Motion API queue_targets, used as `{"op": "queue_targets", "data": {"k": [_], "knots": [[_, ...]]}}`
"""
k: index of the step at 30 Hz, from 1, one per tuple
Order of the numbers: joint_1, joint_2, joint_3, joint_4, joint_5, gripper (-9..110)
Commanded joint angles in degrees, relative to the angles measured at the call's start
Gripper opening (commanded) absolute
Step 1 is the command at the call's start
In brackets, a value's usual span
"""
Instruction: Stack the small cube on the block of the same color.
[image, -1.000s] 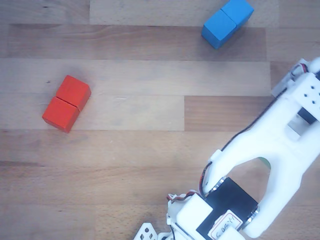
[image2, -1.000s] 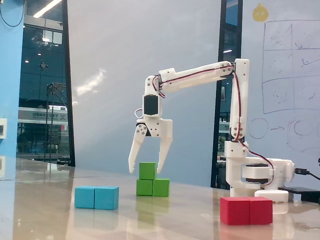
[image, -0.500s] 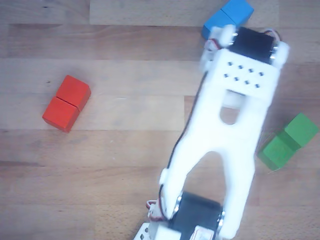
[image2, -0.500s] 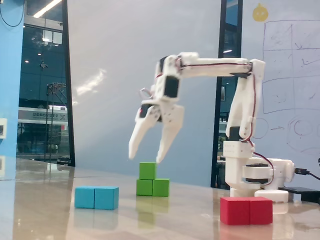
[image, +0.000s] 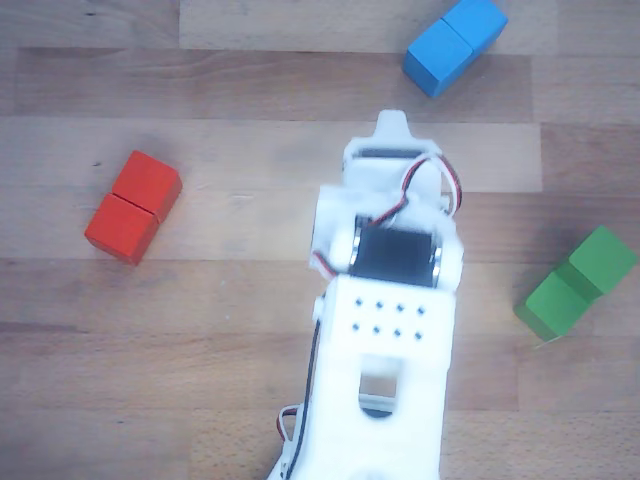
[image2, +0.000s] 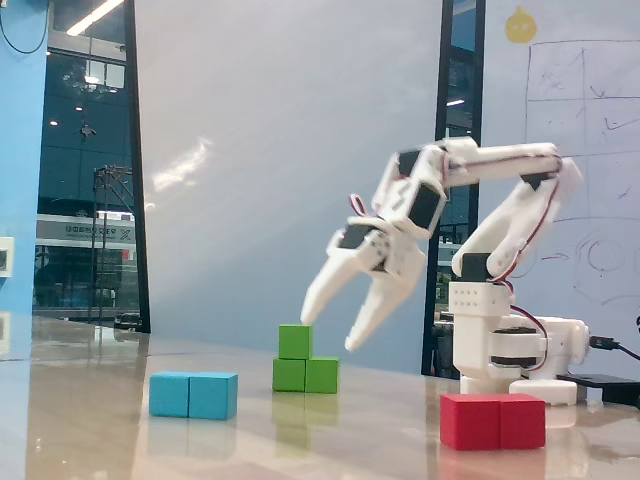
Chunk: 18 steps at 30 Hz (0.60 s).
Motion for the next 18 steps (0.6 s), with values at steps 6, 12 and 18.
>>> {"op": "queue_targets", "data": {"k": [6, 12, 18], "knots": [[-0.4, 25.1, 16.3, -0.5, 0.2, 24], [-2.9, 37.5, 21.0, 8.6, 0.3, 24], [-4.2, 49.0, 22.6, 16.5, 0.3, 24]]}}
